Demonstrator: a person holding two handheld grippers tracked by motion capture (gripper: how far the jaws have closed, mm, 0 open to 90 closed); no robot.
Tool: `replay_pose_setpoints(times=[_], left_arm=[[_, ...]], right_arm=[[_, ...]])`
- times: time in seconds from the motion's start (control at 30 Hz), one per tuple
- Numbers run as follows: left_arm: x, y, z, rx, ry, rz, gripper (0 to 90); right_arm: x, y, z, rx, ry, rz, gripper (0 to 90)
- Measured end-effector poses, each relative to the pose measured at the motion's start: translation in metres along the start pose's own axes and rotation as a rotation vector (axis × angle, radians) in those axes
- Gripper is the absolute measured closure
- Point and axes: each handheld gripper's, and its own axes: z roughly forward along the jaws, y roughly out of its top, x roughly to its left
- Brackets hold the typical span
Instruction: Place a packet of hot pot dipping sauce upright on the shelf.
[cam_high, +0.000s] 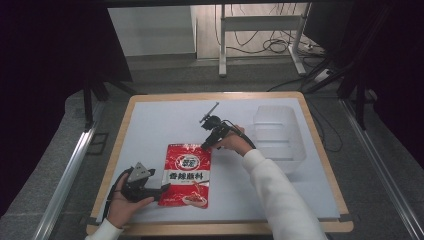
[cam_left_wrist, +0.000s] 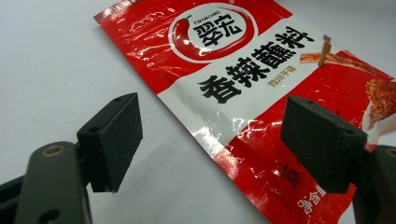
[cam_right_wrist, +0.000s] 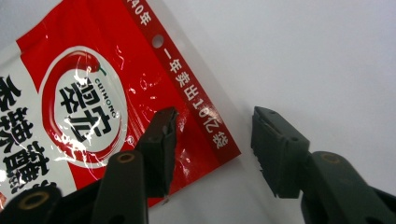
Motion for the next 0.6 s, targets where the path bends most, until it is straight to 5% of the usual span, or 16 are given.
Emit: replay_pose_setpoints(times=[0.17, 0.5, 0.6], left_arm=[[0.0, 0.0, 0.0, 0.0, 0.006, 0.007, 20.6], [-0.001, 0.0, 0.001, 0.006, 0.004, 0.006, 20.6], [-0.001, 0.0, 0.002, 0.006, 0.005, 0.006, 20.6]], right_arm=[[0.0, -0.002, 0.003, 0.018, 0.018, -0.024, 62.5], [0.014, -0.004, -0.007, 0.019, -0.029, -0.159, 88.6], [0.016, -0.006, -0.008, 0.009, -0.043, -0.181, 88.8]])
